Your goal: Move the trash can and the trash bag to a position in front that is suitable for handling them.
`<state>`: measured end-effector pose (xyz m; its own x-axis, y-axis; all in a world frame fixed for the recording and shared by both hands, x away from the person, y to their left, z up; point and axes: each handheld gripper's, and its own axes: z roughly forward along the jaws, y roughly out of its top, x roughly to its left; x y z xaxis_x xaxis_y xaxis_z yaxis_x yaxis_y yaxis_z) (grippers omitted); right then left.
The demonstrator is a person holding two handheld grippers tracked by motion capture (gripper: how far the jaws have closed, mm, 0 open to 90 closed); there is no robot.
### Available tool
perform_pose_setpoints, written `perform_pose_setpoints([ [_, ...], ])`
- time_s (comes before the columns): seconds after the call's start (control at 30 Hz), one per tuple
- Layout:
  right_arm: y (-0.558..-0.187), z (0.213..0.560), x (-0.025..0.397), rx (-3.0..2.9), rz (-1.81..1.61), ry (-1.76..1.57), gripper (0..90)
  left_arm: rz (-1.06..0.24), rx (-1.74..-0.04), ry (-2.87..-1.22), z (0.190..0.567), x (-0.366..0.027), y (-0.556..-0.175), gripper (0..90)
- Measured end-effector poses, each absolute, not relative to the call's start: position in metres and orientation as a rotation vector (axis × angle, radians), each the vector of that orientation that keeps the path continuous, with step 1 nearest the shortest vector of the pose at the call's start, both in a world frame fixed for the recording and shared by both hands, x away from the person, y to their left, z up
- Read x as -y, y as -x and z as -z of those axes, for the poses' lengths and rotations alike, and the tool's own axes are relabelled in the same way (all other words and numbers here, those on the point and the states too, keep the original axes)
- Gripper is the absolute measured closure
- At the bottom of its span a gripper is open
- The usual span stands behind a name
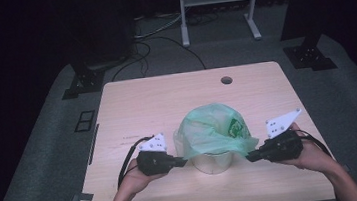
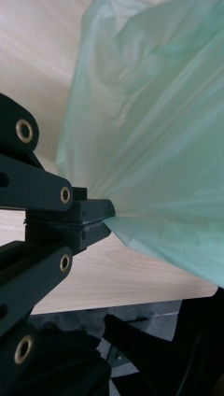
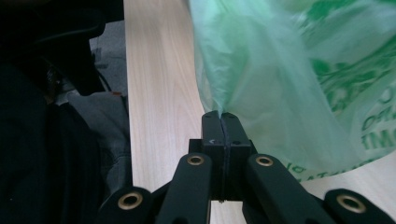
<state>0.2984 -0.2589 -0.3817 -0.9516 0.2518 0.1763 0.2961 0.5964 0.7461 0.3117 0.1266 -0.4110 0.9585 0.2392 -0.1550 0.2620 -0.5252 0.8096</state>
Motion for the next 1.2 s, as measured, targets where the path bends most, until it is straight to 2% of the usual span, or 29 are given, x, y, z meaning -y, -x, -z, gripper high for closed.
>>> perform_pose_setpoints([
  [0.3, -0.296, 0.391, 0.250, 2.699, 1.256, 0.397, 90.0, 0.068, -0.328, -2.216, 0.424, -0.116, -0.311, 90.0],
  [0.4, -0.298, 0.394, 0.247, 2.744, 1.189, 0.418, 90.0, 0.028, -0.375, -2.275, 0.430, -0.117, -0.316, 90.0],
  [0.7, -0.313, 0.406, 0.250, 2.808, 1.144, 0.551, 89.0, 0.020, -0.462, -2.279, 0.437, -0.126, -0.329, 90.0],
  [0.73, -0.313, 0.406, 0.251, 2.803, 1.156, 0.564, 80.5, 0.023, -0.470, -2.266, 0.435, -0.127, -0.329, 86.3],
  [0.77, -0.313, 0.405, 0.253, 2.791, 1.163, 0.562, 74.6, 0.042, -0.472, -2.260, 0.433, -0.128, -0.329, 78.2],
  [0.8, -0.312, 0.404, 0.258, 2.765, 1.184, 0.557, 67.6, 0.044, -0.469, -2.252, 0.430, -0.130, -0.327, 66.6],
  [0.83, -0.312, 0.404, 0.258, 2.765, 1.184, 0.557, 67.6, 0.044, -0.469, -2.252, 0.430, -0.130, -0.327, 58.6],
  [0.87, -0.311, 0.403, 0.261, 2.772, 1.188, 0.566, 64.2, 0.034, -0.495, -2.248, 0.426, -0.133, -0.326, 58.6],
  [0.93, -0.309, 0.401, 0.273, 2.763, 1.182, 0.597, 59.4, 0.006, -0.498, -2.209, 0.418, -0.140, -0.324, 47.9],
  [1.2, -0.314, 0.388, 0.300, 2.761, 1.310, 0.720, 54.3, -0.072, -0.533, -2.137, 0.398, -0.151, -0.331, 37.4],
])
